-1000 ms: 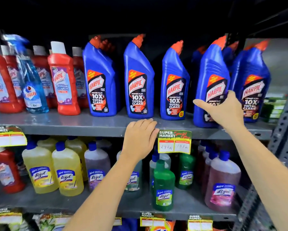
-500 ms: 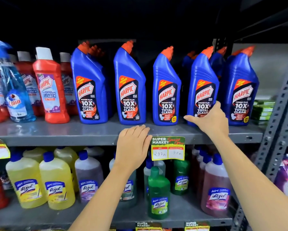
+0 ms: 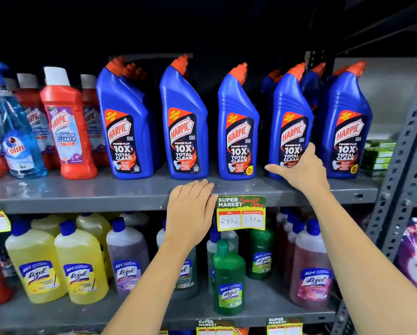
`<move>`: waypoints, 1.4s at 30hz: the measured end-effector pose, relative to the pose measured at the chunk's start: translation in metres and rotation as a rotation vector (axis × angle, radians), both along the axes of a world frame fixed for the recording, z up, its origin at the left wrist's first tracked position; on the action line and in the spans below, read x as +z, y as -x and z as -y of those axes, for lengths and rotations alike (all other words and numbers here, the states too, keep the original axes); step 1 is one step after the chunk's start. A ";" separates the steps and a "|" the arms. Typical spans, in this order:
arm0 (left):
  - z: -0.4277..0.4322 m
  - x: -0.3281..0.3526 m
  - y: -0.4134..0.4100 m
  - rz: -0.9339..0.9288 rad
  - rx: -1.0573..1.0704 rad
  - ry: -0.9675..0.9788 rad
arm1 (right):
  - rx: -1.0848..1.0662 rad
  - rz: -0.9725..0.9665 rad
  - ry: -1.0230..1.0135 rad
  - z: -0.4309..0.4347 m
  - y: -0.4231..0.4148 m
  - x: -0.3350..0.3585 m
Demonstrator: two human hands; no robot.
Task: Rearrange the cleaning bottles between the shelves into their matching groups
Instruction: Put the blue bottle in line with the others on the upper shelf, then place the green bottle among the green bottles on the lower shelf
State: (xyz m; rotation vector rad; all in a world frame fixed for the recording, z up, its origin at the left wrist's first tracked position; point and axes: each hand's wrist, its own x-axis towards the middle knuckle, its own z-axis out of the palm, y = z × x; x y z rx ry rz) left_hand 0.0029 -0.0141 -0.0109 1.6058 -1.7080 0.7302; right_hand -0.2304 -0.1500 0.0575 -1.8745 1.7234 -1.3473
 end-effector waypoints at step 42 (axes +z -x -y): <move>-0.050 -0.310 -0.030 0.015 0.056 -0.892 | 0.042 0.153 -0.316 -0.106 -0.117 -0.298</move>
